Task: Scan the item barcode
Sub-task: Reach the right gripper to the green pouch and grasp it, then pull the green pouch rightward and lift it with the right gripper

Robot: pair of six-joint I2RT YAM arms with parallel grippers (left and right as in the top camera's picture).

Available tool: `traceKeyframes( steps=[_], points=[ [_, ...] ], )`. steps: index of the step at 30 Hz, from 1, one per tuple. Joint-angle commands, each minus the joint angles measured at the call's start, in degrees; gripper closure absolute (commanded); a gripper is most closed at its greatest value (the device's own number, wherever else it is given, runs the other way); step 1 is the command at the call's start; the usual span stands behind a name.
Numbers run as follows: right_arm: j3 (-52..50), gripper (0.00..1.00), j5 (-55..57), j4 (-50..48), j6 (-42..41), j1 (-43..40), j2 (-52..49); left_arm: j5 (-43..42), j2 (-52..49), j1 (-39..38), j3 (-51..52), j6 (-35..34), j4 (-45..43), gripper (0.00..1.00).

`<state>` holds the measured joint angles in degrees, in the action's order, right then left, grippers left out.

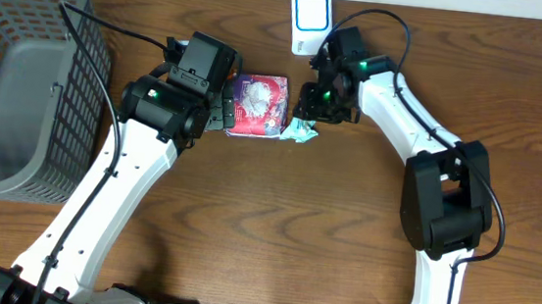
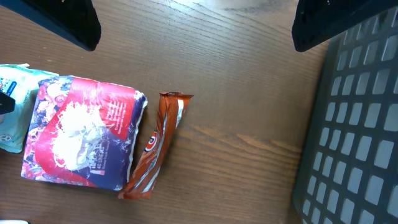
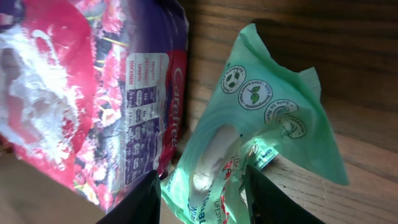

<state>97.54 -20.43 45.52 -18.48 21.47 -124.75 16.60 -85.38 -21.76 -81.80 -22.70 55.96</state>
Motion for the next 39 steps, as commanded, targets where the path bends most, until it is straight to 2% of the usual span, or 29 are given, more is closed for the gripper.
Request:
traceKeyframes(
  steps=[1,19,29,31,36,37,39],
  points=[
    [-0.07,0.61,6.93,0.00,-1.46,1.09,2.05,0.13,-0.02,0.20,-0.70,-0.13,0.17,0.02],
    [-0.55,0.61,18.86,-0.76,-3.50,5.46,-0.98,0.15,-0.02,0.20,-0.70,-0.13,0.17,0.02],
    [-0.61,0.63,19.02,-0.92,-3.80,5.70,-4.63,0.15,-0.02,0.20,-0.70,-0.13,0.17,0.02],
    [-0.59,0.69,19.02,-0.57,-3.80,5.68,-4.94,0.15,-0.02,0.20,-0.70,-0.13,0.17,0.02],
    [-0.04,0.95,16.48,0.87,-3.78,4.98,-3.91,0.15,-0.02,0.20,-0.70,-0.13,0.17,0.02],
    [0.17,0.98,15.54,1.31,-3.78,4.55,-3.43,0.13,-0.02,0.20,-0.70,-0.13,0.17,0.02],
    [0.59,0.99,13.57,2.12,-3.78,3.54,-2.40,0.15,-0.02,0.20,-0.70,-0.13,0.17,0.02]
  ],
)
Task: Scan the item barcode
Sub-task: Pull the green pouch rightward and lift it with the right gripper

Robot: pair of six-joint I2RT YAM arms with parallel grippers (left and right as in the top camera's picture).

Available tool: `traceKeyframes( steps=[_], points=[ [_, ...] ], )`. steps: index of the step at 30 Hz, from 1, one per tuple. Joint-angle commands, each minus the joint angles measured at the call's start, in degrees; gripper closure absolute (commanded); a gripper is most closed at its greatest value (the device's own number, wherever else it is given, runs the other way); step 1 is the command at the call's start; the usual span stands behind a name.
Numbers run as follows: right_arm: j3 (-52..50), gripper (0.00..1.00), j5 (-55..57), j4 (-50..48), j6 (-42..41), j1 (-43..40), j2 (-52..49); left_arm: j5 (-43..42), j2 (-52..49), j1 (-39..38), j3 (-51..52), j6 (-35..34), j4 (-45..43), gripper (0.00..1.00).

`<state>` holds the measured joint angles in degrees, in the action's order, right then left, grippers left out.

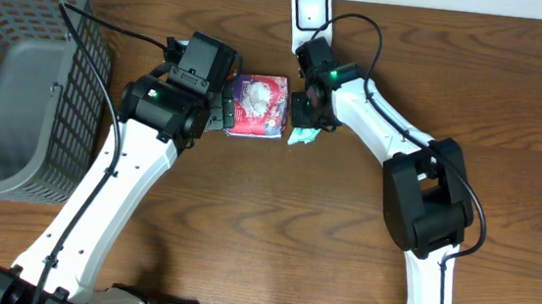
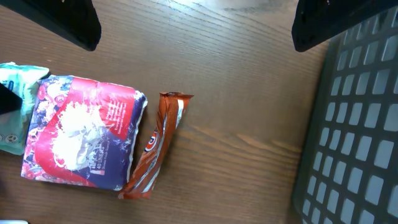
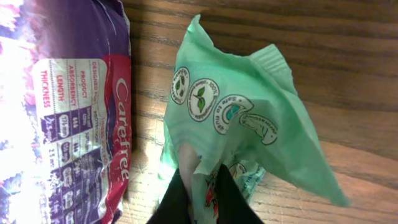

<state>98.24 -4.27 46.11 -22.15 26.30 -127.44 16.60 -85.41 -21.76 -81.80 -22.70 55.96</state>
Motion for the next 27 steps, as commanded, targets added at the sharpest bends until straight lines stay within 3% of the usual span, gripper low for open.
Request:
traceKeyframes(
  steps=[1,8,14,20,27],
  points=[
    [0.17,0.99,-4.28,1.97,-0.09,-2.08,0.92,0.15,0.00,0.20,-0.70,-0.13,0.17,0.02],
    [0.44,0.99,-34.88,2.49,6.27,-11.67,4.35,0.15,0.00,0.20,-0.70,-0.13,0.17,0.02],
    [-0.83,0.99,-60.65,7.74,18.95,-20.79,4.17,0.15,0.00,0.20,-0.70,-0.13,0.17,0.02],
    [-3.28,0.99,-72.76,18.38,32.83,-26.73,4.17,0.13,0.00,0.20,-0.70,-0.13,0.17,0.02],
    [-9.77,0.99,-83.82,18.86,30.53,-31.19,4.17,0.13,0.00,0.20,-0.70,-0.13,0.17,0.02]
  ],
)
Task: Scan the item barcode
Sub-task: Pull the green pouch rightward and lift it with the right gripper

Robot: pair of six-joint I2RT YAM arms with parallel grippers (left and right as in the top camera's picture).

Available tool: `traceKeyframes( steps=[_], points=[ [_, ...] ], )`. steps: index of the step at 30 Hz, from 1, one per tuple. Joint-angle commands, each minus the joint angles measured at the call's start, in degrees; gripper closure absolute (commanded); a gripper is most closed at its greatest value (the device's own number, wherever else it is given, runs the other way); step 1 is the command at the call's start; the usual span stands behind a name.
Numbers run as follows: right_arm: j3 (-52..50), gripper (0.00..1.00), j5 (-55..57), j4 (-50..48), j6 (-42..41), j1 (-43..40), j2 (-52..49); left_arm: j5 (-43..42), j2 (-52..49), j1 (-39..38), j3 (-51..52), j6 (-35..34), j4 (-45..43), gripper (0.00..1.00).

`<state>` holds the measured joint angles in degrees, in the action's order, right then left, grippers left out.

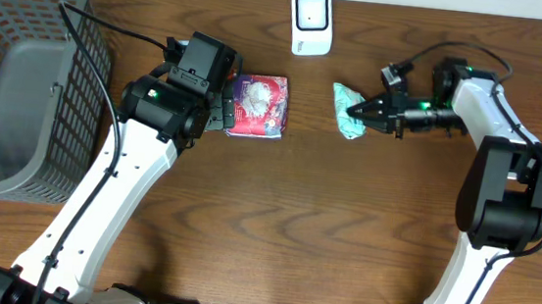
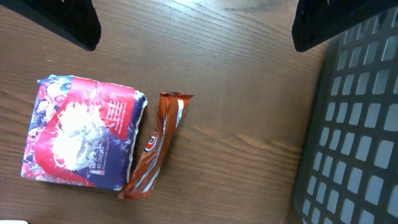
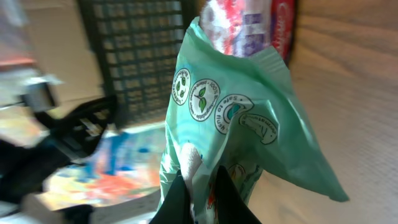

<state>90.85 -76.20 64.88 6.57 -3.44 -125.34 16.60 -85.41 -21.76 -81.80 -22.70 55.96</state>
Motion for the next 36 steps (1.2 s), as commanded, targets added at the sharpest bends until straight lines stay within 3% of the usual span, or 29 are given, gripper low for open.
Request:
traceKeyframes(
  steps=[1,10,17,22,36],
  points=[
    [-3.13,0.99,-13.27,0.11,1.55,-1.68,2.08,0.13,0.00,0.20,-0.70,-0.13,0.17,0.02],
    [-4.39,0.99,-13.29,1.73,-4.68,-2.16,2.08,0.13,0.00,0.20,-0.70,-0.13,0.17,0.02],
    [-4.39,0.98,-13.27,11.04,-5.29,-2.10,2.08,0.15,0.00,0.20,-0.70,-0.13,0.17,0.02],
    [-4.39,0.99,-13.27,19.78,-12.11,-2.16,2.08,0.15,0.00,0.20,-0.70,-0.13,0.17,0.02],
    [-4.39,0.98,-13.22,32.63,-11.65,-2.34,2.08,0.13,0.00,0.20,-0.70,-0.13,0.17,0.02]
  ],
)
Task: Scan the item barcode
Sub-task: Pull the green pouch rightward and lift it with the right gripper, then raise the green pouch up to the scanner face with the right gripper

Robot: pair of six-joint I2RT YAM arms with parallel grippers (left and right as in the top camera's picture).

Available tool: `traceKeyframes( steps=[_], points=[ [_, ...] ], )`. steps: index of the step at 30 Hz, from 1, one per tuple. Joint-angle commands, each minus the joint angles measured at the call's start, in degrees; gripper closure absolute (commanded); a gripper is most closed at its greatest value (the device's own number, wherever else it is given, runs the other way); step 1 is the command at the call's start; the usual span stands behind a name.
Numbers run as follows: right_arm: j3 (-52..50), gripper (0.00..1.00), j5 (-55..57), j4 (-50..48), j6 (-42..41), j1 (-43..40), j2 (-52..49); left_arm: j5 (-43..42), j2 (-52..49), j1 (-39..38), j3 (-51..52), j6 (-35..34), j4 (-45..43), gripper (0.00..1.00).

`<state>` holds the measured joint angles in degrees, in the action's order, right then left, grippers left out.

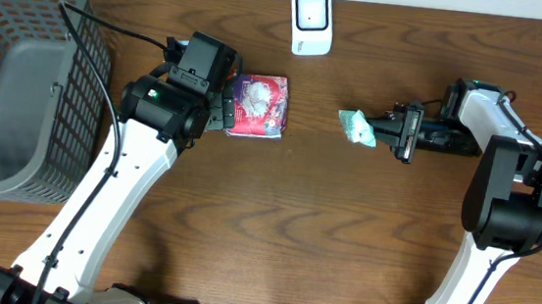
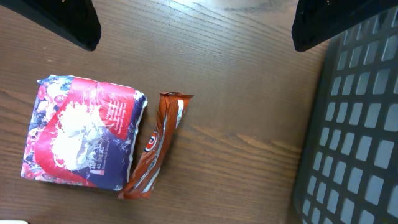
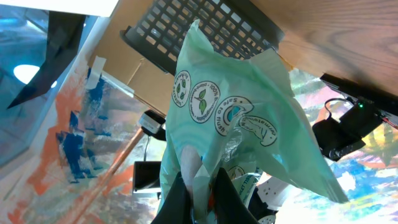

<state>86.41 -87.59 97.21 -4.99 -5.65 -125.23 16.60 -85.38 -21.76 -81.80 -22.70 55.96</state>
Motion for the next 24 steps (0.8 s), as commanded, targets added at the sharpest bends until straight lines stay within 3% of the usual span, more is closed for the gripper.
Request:
traceKeyframes(
  steps=[1,16,24],
  points=[
    [0.04,0.98,-1.42,0.33,-0.11,-0.22,1.97,0.13,-0.02,0.20,-0.70,-0.13,0.17,0.02],
    [0.07,0.99,0.70,-0.48,0.70,-0.22,1.97,0.15,-0.02,0.20,-0.70,-0.13,0.15,0.02],
    [0.07,0.99,3.52,-15.85,0.72,2.82,1.97,0.15,-0.02,0.20,-0.70,-0.13,0.17,0.02]
  ],
)
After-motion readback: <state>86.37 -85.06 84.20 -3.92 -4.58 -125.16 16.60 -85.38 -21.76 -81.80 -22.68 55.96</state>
